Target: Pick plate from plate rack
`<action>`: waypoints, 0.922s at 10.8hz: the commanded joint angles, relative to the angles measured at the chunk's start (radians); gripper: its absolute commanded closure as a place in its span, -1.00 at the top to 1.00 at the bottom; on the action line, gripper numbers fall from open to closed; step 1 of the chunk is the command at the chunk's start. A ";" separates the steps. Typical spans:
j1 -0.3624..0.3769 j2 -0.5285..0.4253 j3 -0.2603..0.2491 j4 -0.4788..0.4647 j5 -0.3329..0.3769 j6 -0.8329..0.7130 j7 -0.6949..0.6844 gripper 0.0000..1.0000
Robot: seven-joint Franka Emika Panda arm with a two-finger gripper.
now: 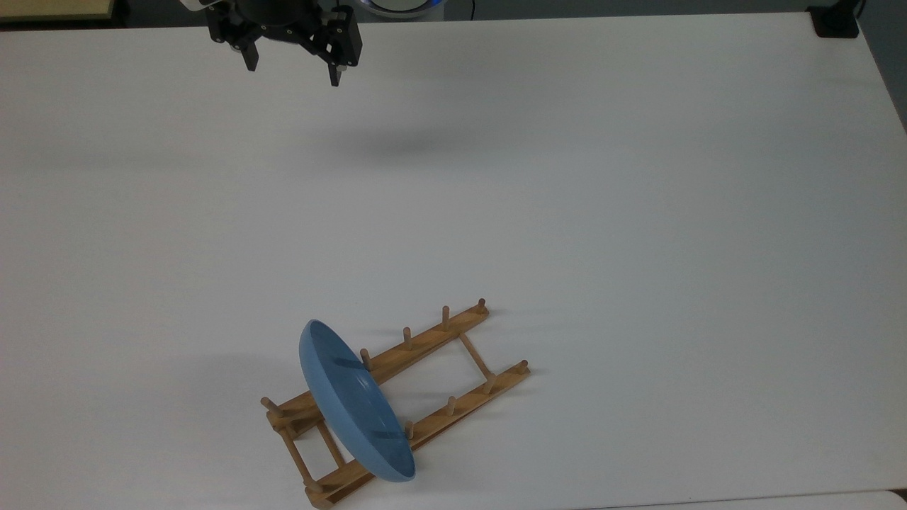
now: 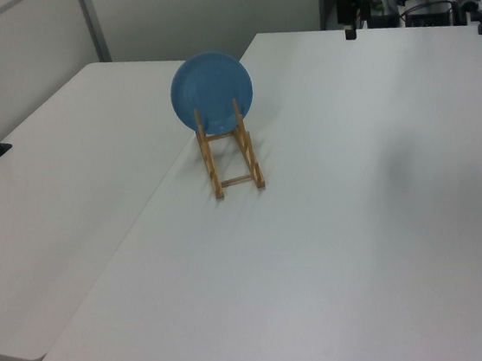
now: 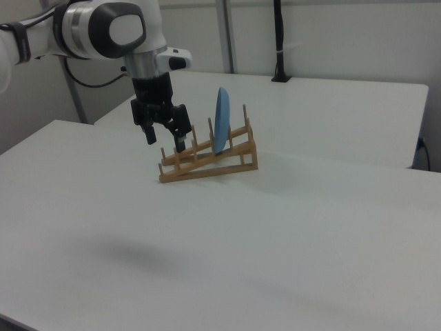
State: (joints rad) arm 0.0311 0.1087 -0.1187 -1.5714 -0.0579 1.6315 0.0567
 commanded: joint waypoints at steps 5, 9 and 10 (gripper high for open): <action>0.006 0.002 0.013 0.070 -0.057 0.086 -0.087 1.00; 0.107 0.051 0.014 0.080 -0.330 0.437 -0.061 1.00; 0.108 0.083 0.007 0.080 -0.355 0.526 -0.054 1.00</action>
State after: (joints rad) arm 0.1183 0.1303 -0.0992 -1.4987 -0.3272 1.9766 -0.0122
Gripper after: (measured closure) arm 0.000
